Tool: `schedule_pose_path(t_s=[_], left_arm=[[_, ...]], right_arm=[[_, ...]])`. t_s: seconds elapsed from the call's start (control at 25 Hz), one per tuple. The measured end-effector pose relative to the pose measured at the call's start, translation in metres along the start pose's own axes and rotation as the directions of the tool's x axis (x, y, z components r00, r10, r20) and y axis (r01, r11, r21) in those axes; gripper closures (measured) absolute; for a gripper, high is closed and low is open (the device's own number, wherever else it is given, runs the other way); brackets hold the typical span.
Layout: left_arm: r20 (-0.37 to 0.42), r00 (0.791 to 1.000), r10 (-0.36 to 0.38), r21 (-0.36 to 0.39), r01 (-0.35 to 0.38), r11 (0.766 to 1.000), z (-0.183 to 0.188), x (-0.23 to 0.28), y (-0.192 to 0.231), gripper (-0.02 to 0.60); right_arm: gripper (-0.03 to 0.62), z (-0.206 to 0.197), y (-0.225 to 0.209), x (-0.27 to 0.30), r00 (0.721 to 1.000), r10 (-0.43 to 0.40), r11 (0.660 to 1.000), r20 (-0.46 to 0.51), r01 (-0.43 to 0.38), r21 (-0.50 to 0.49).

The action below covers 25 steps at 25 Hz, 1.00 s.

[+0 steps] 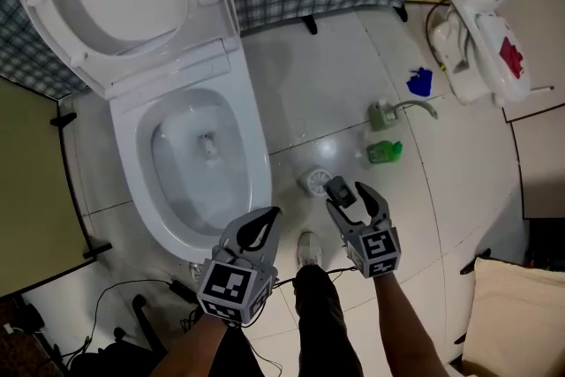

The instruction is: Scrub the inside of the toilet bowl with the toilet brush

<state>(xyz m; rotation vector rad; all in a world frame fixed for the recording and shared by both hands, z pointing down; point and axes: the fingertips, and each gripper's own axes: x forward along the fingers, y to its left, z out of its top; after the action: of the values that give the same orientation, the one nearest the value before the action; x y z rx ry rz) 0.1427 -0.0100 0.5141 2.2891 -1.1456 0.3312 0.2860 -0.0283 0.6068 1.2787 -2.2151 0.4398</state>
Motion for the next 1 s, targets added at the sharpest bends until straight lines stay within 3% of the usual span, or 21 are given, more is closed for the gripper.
schedule_pose_path(t_s=[0.4, 0.56, 1.0], left_arm=[[-0.02, 0.999, 0.026, -0.033, -0.026, 0.999, -0.03, 0.018, 0.016, 0.572], [-0.005, 1.0, 0.012, -0.045, -0.012, 0.999, -0.028, 0.018, 0.014, 0.572], [-0.001, 1.0, 0.014, -0.057, -0.014, 0.998, -0.023, 0.007, 0.018, 0.572]], right_arm=[[0.275, -0.055, -0.015, 0.064, 1.0, 0.015, 1.0, -0.002, -0.015, 0.014], [0.355, -0.051, -0.017, 0.07, 0.999, 0.008, 1.0, 0.05, -0.007, -0.005], [0.372, -0.031, -0.013, 0.046, 0.998, 0.013, 0.998, 0.062, -0.01, -0.054]])
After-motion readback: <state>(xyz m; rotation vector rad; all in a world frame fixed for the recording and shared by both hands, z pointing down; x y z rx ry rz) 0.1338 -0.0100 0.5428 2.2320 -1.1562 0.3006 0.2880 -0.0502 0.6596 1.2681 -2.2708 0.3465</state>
